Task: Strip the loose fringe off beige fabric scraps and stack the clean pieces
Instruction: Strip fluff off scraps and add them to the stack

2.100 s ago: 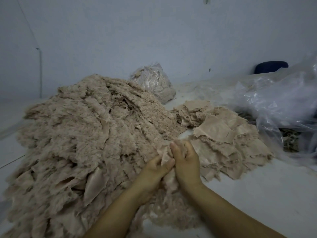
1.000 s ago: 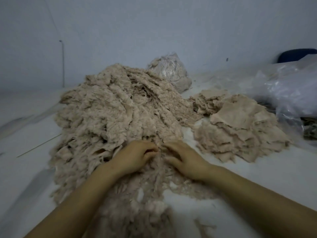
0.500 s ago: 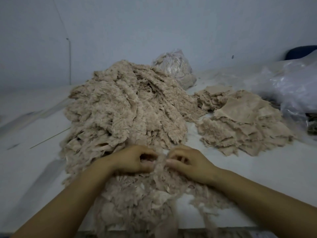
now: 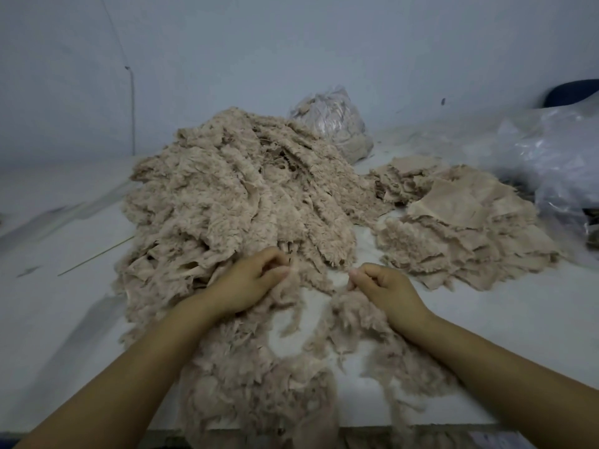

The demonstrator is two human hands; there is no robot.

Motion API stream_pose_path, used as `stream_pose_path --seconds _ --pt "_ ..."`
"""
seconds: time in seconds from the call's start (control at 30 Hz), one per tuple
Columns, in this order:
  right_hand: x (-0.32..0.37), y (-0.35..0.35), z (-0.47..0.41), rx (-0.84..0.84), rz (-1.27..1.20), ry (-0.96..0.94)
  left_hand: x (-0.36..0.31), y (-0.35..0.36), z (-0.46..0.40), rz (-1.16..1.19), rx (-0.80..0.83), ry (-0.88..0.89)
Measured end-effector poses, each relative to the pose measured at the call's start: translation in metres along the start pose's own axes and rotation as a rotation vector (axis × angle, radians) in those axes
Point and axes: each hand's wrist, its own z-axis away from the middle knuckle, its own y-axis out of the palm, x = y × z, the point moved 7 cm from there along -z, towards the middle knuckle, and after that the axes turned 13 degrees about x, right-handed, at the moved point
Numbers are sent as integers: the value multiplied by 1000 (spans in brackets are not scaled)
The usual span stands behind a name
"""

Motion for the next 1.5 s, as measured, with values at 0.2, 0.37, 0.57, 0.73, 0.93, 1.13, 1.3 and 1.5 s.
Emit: stream_pose_path --seconds 0.2,0.37,0.57,0.73,0.93,1.13,1.3,1.5 --pt "5 0 -2 -136 -570 69 -42 50 -7 142 122 111" --pt "15 6 6 64 -501 66 -46 48 -21 683 -142 50" --pt "2 -2 14 -64 -559 153 -20 47 -18 1283 -207 -130" --pt "5 -8 16 -80 -681 142 -26 52 -10 1102 90 -74" --pt "19 1 13 -52 -669 39 -49 71 -20 1077 50 -63" --pt "7 -10 16 -46 -686 96 -35 60 -20 1513 -64 -146" --pt "13 -7 16 -64 -591 92 -42 61 -20 1326 -106 -94" --pt "8 -10 14 -160 -742 169 -28 52 -21 1166 -368 -123"
